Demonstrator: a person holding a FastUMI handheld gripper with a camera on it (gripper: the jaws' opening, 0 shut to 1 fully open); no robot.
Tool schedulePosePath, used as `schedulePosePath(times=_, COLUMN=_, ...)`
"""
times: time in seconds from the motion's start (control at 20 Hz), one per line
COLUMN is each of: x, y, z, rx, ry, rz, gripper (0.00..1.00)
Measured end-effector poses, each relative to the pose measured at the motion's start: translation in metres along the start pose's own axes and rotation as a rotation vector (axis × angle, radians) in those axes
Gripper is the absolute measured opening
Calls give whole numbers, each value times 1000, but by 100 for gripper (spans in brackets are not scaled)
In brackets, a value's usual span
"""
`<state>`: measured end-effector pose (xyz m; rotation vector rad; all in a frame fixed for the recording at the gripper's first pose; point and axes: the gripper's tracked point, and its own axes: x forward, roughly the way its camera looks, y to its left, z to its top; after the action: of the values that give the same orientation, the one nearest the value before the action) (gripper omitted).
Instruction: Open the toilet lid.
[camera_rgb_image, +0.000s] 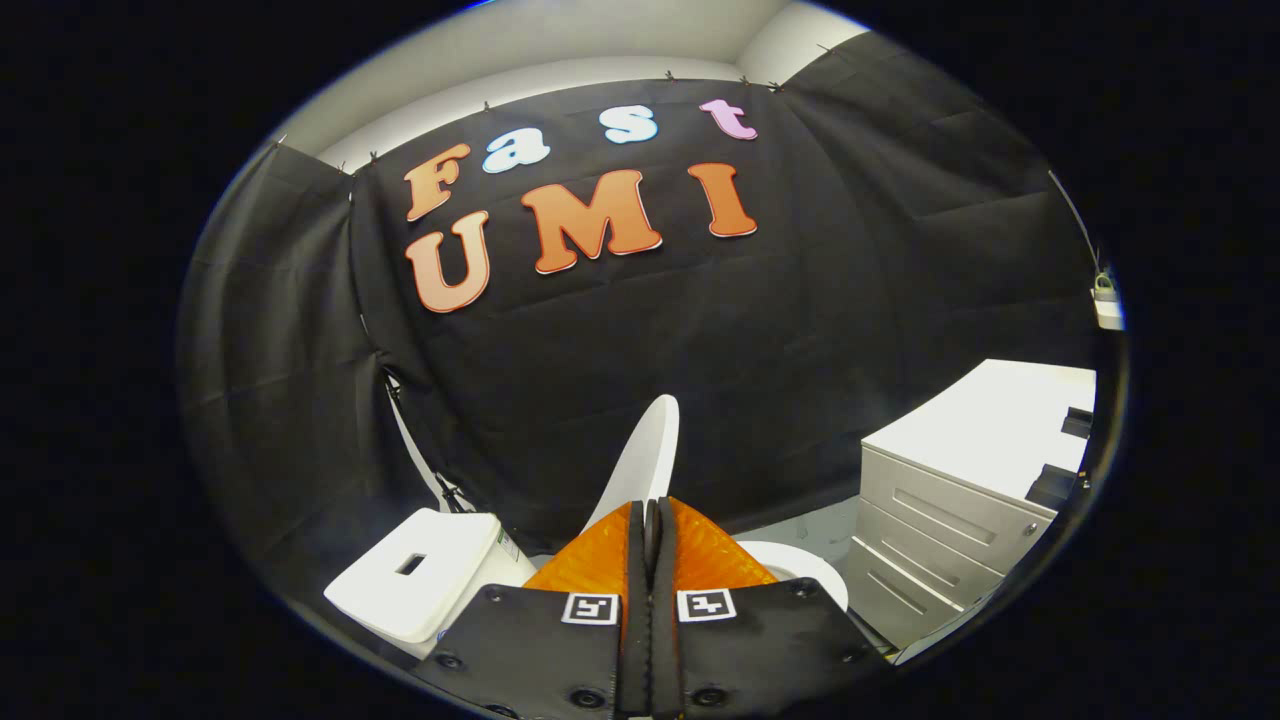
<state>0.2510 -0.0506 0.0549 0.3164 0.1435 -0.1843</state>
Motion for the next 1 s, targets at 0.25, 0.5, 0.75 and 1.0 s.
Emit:
schedulePosePath(times=0.25, x=-3, y=43, z=10, rx=-58, ry=-3, rz=47, gripper=8)
schedulePosePath(times=0.5, x=-7, y=79, z=15, rx=-85, ry=-5, rz=81, gripper=8)
schedulePosePath(times=0.75, x=-7, y=105, z=16, rx=-112, ry=-8, rz=94, gripper=8)
schedulePosePath(times=1.0, x=-13, y=136, z=17, rx=-84, ry=-10, rz=130, gripper=8)
